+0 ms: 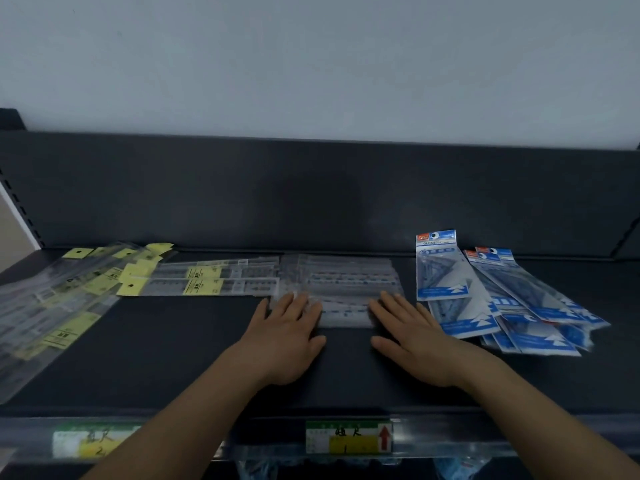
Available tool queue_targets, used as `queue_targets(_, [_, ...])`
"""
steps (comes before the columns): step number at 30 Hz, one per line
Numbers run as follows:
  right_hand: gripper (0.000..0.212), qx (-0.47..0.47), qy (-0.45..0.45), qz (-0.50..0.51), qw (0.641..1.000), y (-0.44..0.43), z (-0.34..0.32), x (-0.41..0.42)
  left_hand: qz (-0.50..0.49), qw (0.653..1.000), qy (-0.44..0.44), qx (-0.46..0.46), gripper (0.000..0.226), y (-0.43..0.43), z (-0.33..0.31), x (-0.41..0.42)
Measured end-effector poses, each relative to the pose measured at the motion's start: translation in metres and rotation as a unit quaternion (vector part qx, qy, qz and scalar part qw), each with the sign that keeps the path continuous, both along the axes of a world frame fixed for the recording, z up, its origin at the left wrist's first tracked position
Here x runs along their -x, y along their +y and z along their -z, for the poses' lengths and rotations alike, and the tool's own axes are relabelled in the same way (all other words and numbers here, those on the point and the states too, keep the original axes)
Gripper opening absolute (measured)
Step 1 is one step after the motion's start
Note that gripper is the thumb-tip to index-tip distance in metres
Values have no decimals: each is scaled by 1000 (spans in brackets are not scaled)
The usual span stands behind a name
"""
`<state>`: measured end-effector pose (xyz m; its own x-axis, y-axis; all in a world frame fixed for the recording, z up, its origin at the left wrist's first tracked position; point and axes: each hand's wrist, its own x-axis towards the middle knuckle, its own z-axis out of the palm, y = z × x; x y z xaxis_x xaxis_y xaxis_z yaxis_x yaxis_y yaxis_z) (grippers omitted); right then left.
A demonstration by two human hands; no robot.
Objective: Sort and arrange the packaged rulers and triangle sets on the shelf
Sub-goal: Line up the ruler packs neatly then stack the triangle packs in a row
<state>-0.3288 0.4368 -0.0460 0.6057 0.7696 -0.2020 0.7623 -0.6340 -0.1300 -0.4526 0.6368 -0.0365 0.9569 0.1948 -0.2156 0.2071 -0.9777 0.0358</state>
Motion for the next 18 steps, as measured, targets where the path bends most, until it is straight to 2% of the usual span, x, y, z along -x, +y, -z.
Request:
queue_targets(3, [63,-6,1,-14,1000,-6,-2,2,7,1000,-15,15,61,-4,0,8])
queue_targets(7, [62,-19,15,-18,1000,-11,-3,9,8,996,-79,31,56,-5,1,14])
queue_targets(12, [63,-25,17,-2,1000,-14,-1,17,4,983,-182,28,36,-2,0,13])
queue_targets(18, [64,-53,5,18,998,-15,-1,22,2,980,-199,16,33,0,-1,13])
